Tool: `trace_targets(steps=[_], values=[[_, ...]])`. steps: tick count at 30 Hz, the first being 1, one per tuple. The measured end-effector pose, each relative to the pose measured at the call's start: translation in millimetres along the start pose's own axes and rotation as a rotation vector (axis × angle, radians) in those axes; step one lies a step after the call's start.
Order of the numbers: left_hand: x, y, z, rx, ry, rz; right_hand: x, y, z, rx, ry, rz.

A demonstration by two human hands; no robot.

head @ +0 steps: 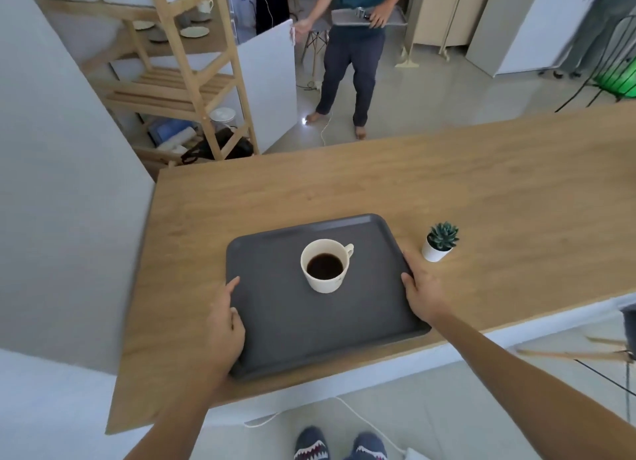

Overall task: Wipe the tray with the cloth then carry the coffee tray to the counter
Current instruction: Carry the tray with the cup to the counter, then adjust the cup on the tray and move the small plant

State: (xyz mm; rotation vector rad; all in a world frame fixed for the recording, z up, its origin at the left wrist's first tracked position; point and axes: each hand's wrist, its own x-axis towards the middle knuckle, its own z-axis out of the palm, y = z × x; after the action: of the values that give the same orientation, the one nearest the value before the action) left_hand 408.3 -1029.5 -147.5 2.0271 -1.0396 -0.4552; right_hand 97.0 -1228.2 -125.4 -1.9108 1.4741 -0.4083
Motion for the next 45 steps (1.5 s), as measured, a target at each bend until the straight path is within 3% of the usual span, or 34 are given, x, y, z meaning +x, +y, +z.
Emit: trace_targets(steps=[12, 17, 19, 21, 24, 26, 30, 45], values=[[4, -12, 12, 0.051, 0.020, 0.031, 5, 17, 16, -0.057, 0.008, 0.007], [7, -14, 13, 0.099, -0.033, -0.089, 6, 21, 21, -0.051, -0.034, 0.008], [7, -11, 13, 0.202, -0.018, -0.129, 4, 16, 22, -0.070, -0.008, -0.017], [5, 2, 18, 0.341, 0.046, -0.050, 0, 4, 20, -0.025, 0.068, -0.104], [1, 44, 32, 0.148, -0.023, 0.092, 3, -30, 16, 0.124, 0.059, -0.185], [2, 60, 48, -0.021, -0.153, 0.072, 12, -53, 17, 0.188, -0.068, -0.169], [9, 76, 69, -0.151, -0.170, -0.005, 26, -67, 27, 0.263, -0.235, -0.093], [18, 73, 69, -0.302, -0.289, -0.093, 7, -61, 35, 0.316, -0.122, -0.034]])
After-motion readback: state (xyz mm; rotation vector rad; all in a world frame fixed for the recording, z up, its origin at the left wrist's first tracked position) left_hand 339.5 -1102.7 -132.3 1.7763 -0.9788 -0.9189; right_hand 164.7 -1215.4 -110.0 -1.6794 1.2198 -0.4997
